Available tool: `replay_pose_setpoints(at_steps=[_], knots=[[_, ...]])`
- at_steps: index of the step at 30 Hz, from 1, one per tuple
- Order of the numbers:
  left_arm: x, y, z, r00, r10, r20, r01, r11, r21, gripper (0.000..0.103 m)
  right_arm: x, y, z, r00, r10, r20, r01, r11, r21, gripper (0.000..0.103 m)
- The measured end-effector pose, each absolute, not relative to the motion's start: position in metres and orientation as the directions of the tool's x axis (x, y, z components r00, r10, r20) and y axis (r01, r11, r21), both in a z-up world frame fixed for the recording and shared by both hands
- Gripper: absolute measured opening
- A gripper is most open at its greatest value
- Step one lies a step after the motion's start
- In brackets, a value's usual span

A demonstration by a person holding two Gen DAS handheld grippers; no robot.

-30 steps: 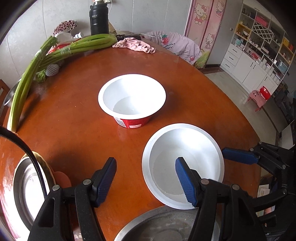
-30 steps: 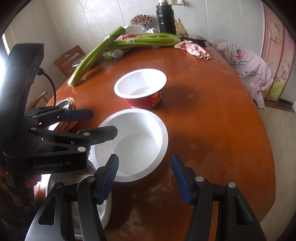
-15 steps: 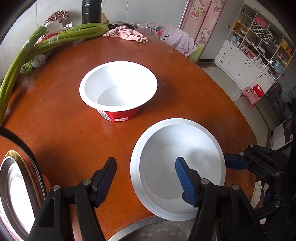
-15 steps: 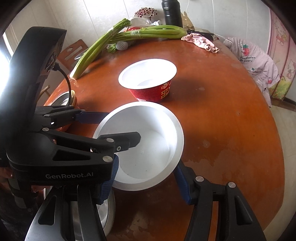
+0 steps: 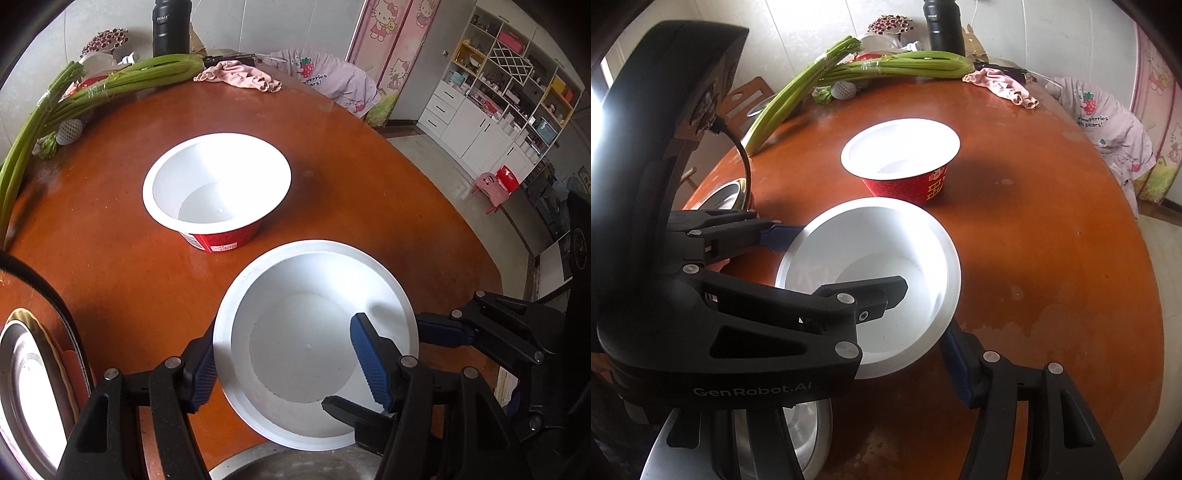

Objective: Organize plates and bowls
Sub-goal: 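Lift the large white bowl with the right tool over the steel bowl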

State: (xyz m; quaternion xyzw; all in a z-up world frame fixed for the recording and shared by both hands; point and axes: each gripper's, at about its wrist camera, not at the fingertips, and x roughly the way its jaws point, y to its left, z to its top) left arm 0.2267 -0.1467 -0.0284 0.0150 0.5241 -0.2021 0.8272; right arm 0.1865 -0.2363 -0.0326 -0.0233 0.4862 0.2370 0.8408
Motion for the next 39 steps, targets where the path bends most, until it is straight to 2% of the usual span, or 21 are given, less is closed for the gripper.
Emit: replay_pose_setpoints(at_steps=[39], knots=[[0.154,-0.096,0.048,0.550,-0.280,-0.787,0.277,0.950,-0.145,0.066,0.133,-0.200,0.034,0.511,0.442,-0.737,-0.538,0.833,0.127,0.063]])
